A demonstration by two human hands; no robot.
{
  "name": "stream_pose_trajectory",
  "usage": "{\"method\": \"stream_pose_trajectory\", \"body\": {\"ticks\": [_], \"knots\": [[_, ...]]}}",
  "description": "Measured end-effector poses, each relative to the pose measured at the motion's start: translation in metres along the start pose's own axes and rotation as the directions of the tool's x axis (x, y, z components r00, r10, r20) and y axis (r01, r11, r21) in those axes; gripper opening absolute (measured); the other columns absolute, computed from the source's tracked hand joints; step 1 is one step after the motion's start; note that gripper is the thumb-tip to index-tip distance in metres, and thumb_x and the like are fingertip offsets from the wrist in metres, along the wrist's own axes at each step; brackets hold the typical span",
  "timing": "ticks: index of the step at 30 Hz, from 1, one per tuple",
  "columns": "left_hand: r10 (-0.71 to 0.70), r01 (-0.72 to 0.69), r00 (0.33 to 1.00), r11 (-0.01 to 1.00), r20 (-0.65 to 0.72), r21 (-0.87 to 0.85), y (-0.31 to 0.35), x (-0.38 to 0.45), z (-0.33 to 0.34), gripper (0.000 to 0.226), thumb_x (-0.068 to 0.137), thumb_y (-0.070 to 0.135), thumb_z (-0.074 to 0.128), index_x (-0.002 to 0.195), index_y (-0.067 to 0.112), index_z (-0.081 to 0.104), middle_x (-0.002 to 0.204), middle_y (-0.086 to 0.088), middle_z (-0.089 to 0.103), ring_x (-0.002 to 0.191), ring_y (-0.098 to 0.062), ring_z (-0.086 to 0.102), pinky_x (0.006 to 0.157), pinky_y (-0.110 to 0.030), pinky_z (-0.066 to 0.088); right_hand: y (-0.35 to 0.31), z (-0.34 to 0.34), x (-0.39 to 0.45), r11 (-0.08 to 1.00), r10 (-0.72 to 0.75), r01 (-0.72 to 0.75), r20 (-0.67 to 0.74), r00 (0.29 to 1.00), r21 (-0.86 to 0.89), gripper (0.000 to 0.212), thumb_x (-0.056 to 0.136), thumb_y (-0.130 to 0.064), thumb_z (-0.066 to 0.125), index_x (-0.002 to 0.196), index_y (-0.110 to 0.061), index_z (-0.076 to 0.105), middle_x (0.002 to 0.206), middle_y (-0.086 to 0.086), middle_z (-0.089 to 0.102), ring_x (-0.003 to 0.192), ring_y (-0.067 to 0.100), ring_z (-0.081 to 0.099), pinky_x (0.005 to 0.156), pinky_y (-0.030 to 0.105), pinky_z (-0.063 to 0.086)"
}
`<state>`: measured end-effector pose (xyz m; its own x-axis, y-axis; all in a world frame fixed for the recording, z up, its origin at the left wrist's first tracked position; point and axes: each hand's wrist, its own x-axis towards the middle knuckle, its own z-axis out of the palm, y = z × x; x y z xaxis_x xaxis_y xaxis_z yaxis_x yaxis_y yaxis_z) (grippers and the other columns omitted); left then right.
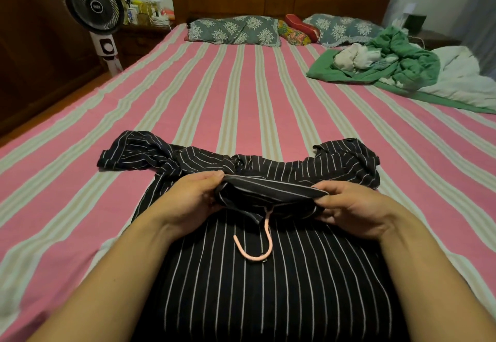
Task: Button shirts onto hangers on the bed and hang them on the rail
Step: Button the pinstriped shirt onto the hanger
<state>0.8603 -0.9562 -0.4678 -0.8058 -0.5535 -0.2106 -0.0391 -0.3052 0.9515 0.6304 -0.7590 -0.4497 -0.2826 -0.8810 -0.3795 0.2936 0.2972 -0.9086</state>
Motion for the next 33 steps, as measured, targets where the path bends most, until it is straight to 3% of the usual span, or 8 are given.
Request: {"method": "stream_pose_trajectory", "body": {"ticks": [3,6,11,18,22,26,30,33], "knots": [[-0.042,0.039,0.999,0.983,-0.014,-0.180,0.003,0.001,0.000,0.035,0.104,0.021,0.047,0.115,-0.003,0.068,0.119,-0.021,0.069,0.108,-0.029,0.066,0.095,-0.039,0.053,0.000,-0.001,0.000,0.999,-0.001,-0.001,0.047,0.999,0.042,0.023,0.088,-0.007,0.056,0.103,0.002,0.070,0.093,0.011,0.072,0.084,0.017,0.069,0.078,0.027,0.056],[-0.110,0.097,0.994,0.947,-0.027,-0.307,0.002,0.005,0.001,0.032,0.101,0.021,0.050,0.121,0.001,0.066,0.123,-0.020,0.067,0.114,-0.031,0.062,0.104,-0.044,0.047,0.002,0.003,0.009,0.968,0.040,-0.042,0.011,0.999,0.249,0.043,0.096,-0.028,0.052,0.129,-0.001,0.064,0.122,0.015,0.067,0.115,0.026,0.062,0.104,0.039,0.044],[-0.018,-0.003,0.999,0.890,-0.043,-0.455,0.003,0.009,0.001,0.032,0.098,-0.002,0.047,0.125,0.013,0.058,0.112,-0.011,0.067,0.096,-0.024,0.066,0.086,-0.045,0.052,0.003,0.024,0.021,0.819,0.039,0.077,-0.189,0.981,0.568,0.031,0.100,-0.026,0.055,0.122,-0.006,0.066,0.117,0.016,0.068,0.116,0.028,0.063,0.095,0.044,0.055],[0.161,-0.223,0.968,0.903,-0.193,-0.366,0.000,0.012,0.020,0.051,0.073,-0.036,0.034,0.078,0.011,0.052,0.082,-0.008,0.067,0.073,-0.020,0.067,0.071,-0.031,0.059,0.007,0.038,0.032,0.644,-0.185,0.349,-0.304,0.934,0.681,0.042,0.087,0.011,0.048,0.112,-0.015,0.068,0.106,0.009,0.074,0.098,0.023,0.073,0.084,0.046,0.061],[0.169,-0.234,0.944,0.948,-0.282,-0.216,-0.005,0.015,0.022,0.050,0.075,-0.038,0.041,0.087,0.007,0.058,0.083,-0.009,0.070,0.074,-0.019,0.070,0.068,-0.027,0.060,0.006,0.036,0.033,0.573,-0.200,0.387,-0.334,0.921,0.723,0.055,0.079,0.025,0.037,0.104,-0.015,0.065,0.094,0.009,0.074,0.088,0.024,0.075,0.072,0.043,0.062],[0.075,-0.032,0.948,0.989,-0.308,0.144,-0.011,0.013,0.028,0.015,0.095,-0.005,0.061,0.096,0.007,0.052,0.076,-0.012,0.057,0.067,-0.020,0.059,0.067,-0.030,0.053,0.006,0.038,0.034,0.579,-0.176,0.411,-0.385,0.906,0.704,0.057,0.083,0.027,0.032,0.110,-0.011,0.064,0.091,0.010,0.074,0.086,0.023,0.075,0.069,0.041,0.062],[-0.101,0.112,0.979,0.992,-0.175,0.052,-0.007,0.004,0.033,0.013,0.101,0.005,0.058,0.088,0.002,0.058,0.089,-0.024,0.075,0.085,-0.033,0.074,0.077,-0.037,0.064,0.004,0.043,0.034,0.578,-0.181,0.429,-0.404,0.897,0.694,0.059,0.085,0.026,0.034,0.126,-0.007,0.061,0.107,0.013,0.071,0.099,0.025,0.072,0.073,0.037,0.062],[-0.019,0.016,0.989,1.000,-0.149,-0.021,-0.007,0.004,0.036,0.020,0.095,-0.012,0.052,0.102,-0.005,0.069,0.102,-0.021,0.075,0.089,-0.026,0.075,0.079,-0.031,0.061,0.003,0.046,0.035,0.579,-0.151,0.429,-0.426,0.892,0.693,0.057,0.085,0.027,0.033,0.120,-0.006,0.065,0.116,0.015,0.070,0.096,0.025,0.075,0.073,0.037,0.062]]}}
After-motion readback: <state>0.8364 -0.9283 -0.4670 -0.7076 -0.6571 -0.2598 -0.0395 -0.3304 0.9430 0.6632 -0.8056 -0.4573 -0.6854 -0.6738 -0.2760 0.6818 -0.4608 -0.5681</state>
